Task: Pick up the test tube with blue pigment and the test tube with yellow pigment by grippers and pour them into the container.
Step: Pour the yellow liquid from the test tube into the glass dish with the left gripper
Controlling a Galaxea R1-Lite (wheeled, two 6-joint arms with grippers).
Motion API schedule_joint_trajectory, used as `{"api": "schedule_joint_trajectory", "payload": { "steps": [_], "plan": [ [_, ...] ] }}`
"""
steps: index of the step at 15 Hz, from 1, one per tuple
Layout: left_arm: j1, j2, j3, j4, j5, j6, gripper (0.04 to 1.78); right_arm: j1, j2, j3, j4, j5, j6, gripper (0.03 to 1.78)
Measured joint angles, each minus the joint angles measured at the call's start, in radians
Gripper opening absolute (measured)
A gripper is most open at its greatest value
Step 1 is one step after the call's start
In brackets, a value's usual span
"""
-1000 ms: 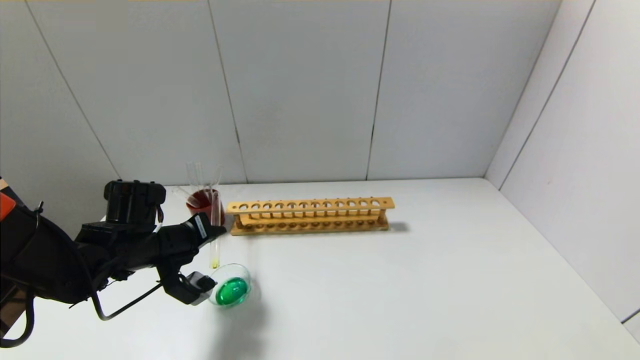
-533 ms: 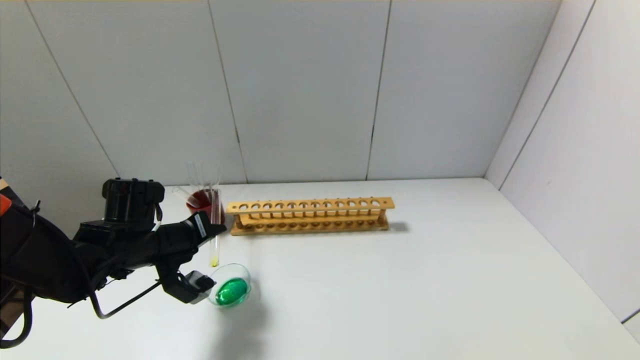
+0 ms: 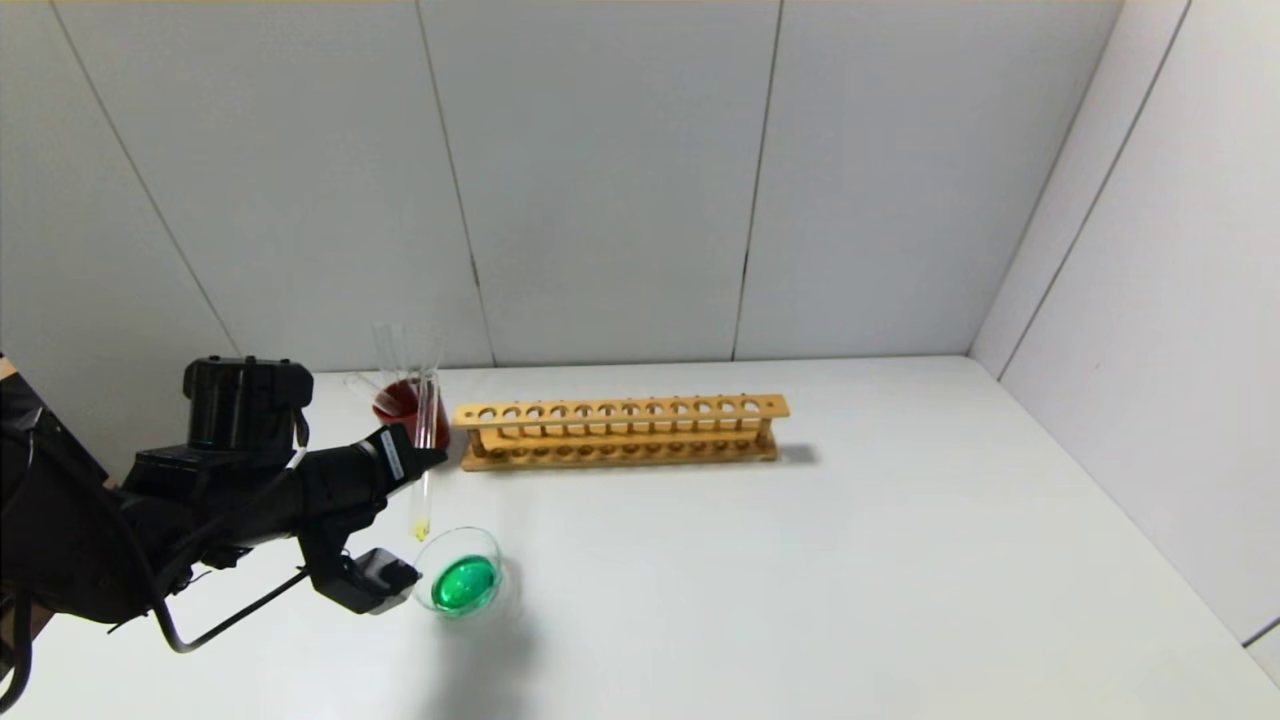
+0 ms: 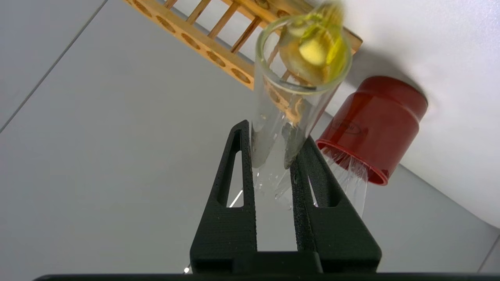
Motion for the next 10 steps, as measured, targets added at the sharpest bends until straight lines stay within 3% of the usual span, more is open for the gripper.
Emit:
{"api": "schedule_joint_trajectory", "payload": {
  "steps": [4, 8, 10],
  "plan": [
    [-0.003, -0.012, 0.021, -0.033, 0.015, 0.002, 0.31, 0.0, 0.0, 0.0, 0.0, 0.0, 0.0, 1.75],
    [-0.021, -0.02, 0.092, -0.208, 0.068, -0.009, 0.31, 0.0, 0.0, 0.0, 0.0, 0.0, 0.0, 1.75],
    [-0.036, -0.021, 0.103, -0.22, 0.071, -0.012, 0.31, 0.0, 0.0, 0.0, 0.0, 0.0, 0.0, 1.75]
  ]
}}
